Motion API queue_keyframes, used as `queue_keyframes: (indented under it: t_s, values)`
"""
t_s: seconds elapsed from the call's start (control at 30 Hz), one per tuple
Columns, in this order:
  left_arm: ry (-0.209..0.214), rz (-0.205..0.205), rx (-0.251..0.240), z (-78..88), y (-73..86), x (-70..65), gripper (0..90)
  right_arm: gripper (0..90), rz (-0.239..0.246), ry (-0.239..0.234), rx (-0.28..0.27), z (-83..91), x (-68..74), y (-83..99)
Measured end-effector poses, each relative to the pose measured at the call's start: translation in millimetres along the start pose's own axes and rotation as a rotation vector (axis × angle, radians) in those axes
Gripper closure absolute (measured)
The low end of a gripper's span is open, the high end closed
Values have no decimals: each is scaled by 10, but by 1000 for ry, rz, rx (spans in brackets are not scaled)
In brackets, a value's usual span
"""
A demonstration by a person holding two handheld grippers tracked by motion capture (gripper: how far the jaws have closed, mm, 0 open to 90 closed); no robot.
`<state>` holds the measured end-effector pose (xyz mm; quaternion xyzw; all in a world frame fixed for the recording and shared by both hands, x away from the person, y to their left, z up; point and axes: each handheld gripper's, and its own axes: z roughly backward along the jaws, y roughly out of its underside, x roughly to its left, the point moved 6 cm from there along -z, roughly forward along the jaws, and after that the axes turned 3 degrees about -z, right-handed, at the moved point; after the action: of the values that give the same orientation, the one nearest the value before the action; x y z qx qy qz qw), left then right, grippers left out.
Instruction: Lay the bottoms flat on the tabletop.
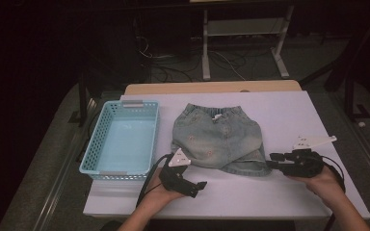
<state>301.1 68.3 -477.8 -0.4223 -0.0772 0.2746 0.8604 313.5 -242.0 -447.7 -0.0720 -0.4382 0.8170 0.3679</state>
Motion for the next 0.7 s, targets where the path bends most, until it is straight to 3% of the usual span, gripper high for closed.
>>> queue_keyframes:
  t_s: [0.13, 0.37, 0.57, 0.7]
  values:
    - [1, -1, -2, 1, -3, -3, 0, 623, 26, -25, 3, -109, 75, -93]
    - [2, -2, 0, -4, 0, -1, 0, 638, 74, -46, 58, -403, 136, -191]
    - [5, -9, 9, -23, 3, -13, 0, 643, 93, -58, 118, -628, 144, -187]
    - [9, -8, 11, -29, 3, -17, 0, 643, 122, -38, 172, -763, 134, -135]
